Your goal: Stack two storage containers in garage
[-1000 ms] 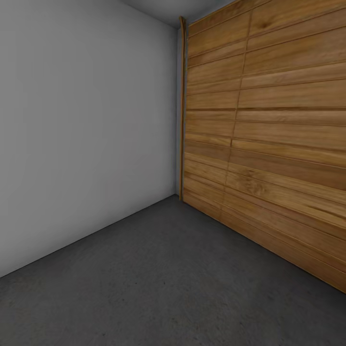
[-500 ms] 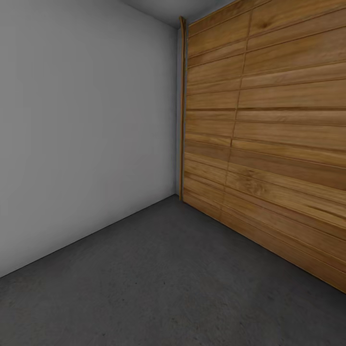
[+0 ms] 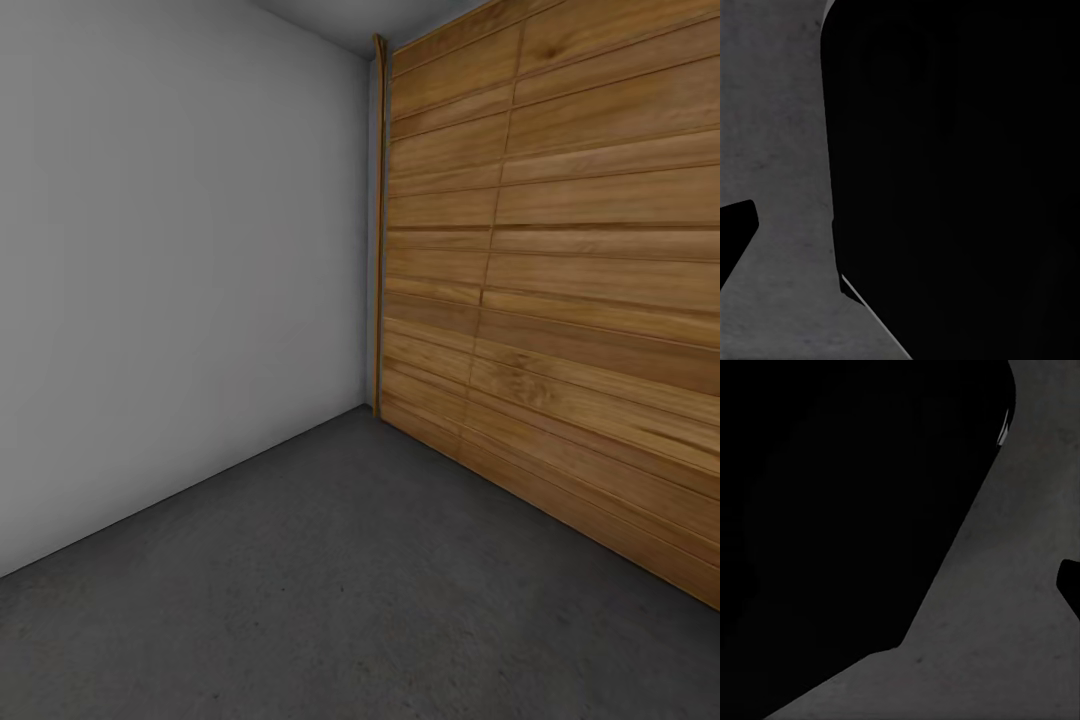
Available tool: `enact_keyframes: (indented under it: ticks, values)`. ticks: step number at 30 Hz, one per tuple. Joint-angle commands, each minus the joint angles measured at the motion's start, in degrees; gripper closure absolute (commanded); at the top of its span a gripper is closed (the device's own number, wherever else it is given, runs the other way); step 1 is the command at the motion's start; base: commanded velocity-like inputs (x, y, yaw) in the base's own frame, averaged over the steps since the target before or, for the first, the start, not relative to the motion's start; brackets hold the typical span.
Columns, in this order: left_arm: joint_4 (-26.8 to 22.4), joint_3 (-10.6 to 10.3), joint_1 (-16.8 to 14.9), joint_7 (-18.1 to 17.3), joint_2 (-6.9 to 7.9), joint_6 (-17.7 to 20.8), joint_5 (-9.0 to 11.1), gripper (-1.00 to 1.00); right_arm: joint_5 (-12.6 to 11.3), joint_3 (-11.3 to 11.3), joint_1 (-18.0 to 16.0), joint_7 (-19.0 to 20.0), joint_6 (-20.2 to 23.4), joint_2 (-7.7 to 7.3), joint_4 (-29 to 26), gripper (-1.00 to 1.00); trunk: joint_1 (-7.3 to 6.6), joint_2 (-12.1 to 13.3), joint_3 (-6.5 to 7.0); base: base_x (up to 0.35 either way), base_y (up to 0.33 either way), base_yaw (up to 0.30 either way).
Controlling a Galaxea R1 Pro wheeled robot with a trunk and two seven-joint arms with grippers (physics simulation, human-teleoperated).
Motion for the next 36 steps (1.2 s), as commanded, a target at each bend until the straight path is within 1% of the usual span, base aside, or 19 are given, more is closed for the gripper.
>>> enact_keyframes:
  ticks: [1,36]
  values:
    - [0.0,0.0,0.0,0.0,0.00,0.0,0.0,-1.00,0.0,0.3,0.0,0.0,0.1,0.00,0.0,-1.00,0.00,0.0,-0.04,0.000,0.000,0.000]
    - [0.0,0.0,0.0,0.0,0.00,0.0,0.0,-1.00,0.0,0.6,0.0,0.0,-0.8,0.00,0.0,-1.00,0.00,0.0,-0.04,0.000,0.000,0.000]
